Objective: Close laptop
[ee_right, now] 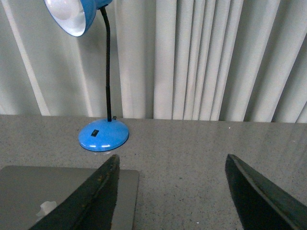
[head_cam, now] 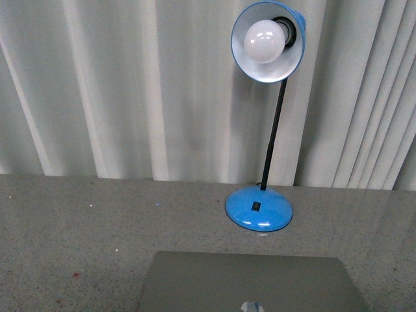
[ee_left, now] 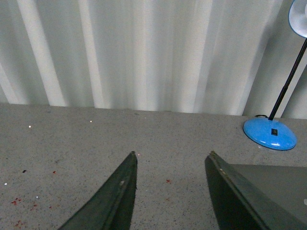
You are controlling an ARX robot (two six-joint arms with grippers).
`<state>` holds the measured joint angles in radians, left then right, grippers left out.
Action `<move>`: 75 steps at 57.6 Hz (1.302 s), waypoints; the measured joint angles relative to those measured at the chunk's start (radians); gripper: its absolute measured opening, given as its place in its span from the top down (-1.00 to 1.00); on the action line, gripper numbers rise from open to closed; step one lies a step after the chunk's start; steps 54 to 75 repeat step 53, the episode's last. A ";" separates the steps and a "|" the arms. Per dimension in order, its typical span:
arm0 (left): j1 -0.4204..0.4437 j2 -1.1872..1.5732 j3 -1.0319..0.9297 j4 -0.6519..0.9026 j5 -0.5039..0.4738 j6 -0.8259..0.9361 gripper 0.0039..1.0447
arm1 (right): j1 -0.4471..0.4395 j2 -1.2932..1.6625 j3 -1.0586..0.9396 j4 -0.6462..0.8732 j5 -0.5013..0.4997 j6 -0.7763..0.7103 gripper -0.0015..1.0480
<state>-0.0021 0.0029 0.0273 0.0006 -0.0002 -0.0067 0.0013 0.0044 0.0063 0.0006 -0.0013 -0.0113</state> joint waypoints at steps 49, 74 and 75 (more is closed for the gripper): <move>0.000 0.000 0.000 0.000 0.000 0.002 -0.87 | 0.000 0.000 0.000 0.000 0.000 0.001 -0.86; 0.000 0.000 0.000 0.000 0.000 0.002 -0.87 | 0.000 0.000 0.000 0.000 0.000 0.001 -0.86; 0.000 0.000 0.000 0.000 0.000 0.002 -0.87 | 0.000 0.000 0.000 0.000 0.000 0.001 -0.86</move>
